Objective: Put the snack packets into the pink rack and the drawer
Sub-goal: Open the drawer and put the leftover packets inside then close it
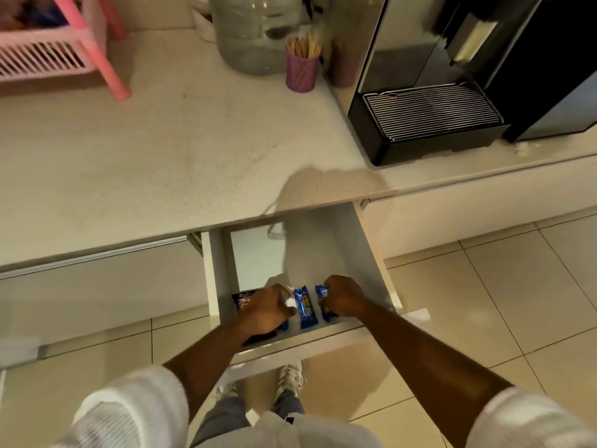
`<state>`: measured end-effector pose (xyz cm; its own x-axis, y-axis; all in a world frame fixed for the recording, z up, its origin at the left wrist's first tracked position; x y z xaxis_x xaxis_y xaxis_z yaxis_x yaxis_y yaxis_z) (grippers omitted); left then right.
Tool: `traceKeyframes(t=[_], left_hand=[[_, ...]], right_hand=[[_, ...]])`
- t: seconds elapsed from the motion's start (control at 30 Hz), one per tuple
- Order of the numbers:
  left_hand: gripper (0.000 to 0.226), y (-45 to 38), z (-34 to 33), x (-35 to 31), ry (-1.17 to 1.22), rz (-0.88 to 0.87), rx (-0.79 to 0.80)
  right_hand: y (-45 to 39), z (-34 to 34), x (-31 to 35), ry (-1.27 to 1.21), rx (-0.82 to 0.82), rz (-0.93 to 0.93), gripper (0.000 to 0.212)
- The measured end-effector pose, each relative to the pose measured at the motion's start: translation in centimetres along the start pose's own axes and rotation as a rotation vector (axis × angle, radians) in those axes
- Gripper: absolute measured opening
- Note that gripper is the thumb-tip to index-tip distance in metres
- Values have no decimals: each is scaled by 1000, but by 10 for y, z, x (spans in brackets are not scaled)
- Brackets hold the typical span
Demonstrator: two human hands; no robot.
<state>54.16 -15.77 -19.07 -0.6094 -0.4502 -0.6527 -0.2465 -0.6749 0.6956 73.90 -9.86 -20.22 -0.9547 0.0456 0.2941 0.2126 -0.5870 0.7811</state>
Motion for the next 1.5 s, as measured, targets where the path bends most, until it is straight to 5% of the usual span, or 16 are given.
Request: traceKeyframes(t=[0.3,0.67,1.27,1.5], left_hand=[[12,81,21,23,-106,-210,19],[40,154,5,69,-446,-430,-147],[15,160,11,63,-813,-472,-389],[11,151,35,44,-830,-416,-499]], right_hand=[[89,-8,12,-47,-257,144,25],[158,-88,34,-56,-753,243,23],[157,-80,48,78,-881,352,18],[127,-49,61,193,-778,316,15]])
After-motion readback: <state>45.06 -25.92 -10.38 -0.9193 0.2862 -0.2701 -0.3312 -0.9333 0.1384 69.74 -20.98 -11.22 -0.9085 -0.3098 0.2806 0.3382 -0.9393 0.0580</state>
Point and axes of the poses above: each hand's wrist, its own y-axis away from the middle knuckle, its own z-axis out of the back of the hand, x = y × z, the point moved 2 cm from there along -y, towards the middle knuckle, and after that the axes turned 13 degrees about x, right-handed, at the moved point
